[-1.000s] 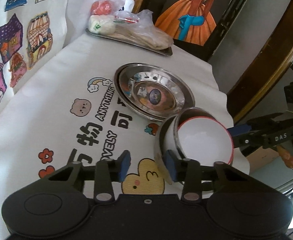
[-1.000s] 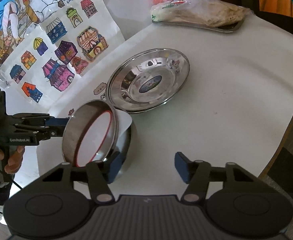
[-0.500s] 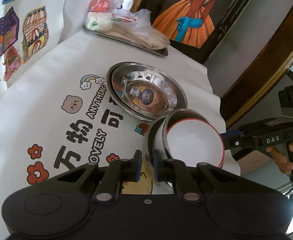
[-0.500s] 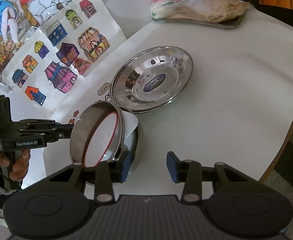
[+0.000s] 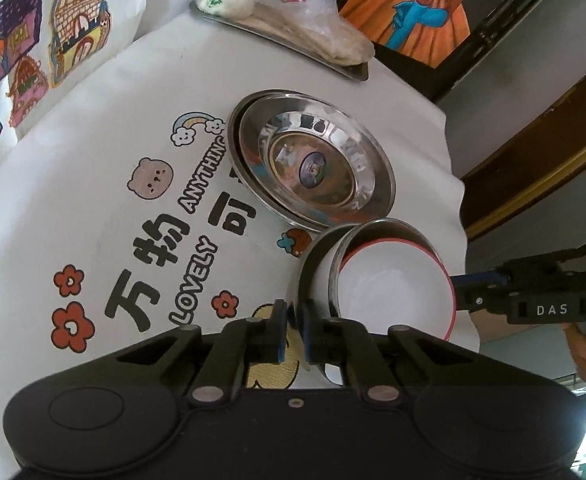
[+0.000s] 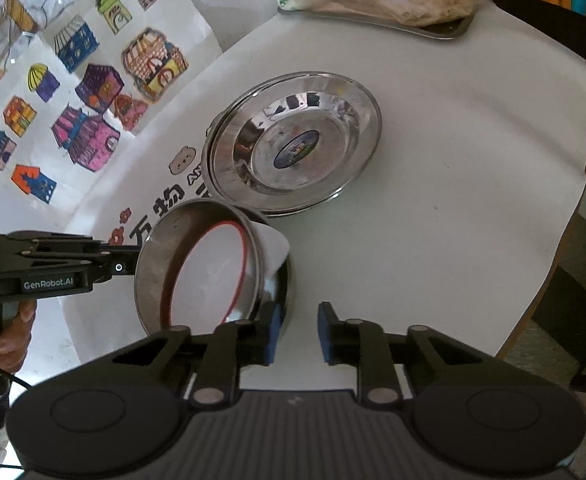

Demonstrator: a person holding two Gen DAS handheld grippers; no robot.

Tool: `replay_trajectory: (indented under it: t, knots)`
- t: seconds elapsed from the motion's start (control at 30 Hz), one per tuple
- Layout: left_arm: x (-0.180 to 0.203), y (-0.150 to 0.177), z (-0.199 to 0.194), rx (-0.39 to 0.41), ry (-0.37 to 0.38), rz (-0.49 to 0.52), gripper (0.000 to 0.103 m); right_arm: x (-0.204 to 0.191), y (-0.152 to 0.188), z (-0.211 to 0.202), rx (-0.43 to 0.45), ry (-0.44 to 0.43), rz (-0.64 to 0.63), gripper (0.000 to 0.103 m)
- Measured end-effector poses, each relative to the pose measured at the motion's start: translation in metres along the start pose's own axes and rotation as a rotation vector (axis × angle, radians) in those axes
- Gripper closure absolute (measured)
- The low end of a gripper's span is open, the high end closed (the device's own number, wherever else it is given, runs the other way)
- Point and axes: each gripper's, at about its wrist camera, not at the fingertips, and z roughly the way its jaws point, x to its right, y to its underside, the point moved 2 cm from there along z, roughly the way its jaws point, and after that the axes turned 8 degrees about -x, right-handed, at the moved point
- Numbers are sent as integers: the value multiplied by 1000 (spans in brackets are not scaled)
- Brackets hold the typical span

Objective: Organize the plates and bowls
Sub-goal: 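Lift the nested bowl stack with both tools toward the steel plates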

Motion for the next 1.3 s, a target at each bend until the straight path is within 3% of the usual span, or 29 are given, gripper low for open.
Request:
replay_trajectory:
  t: [0.27,0.7,1.07,1.3]
  knots:
    - [6,-1,0,-4,-41,10,97,-12,-7,2,-39,38,-17,96]
    - [12,1,1,14,-88,-18,98,-12,-8,3,-36,37,-26,96]
    - [15,4,0,32,-113,-18,99,-10,-11,5,-41,40,47,95]
    - [17,4,0,44,-127,-32,99,-11,-3,4,8,45,24,98]
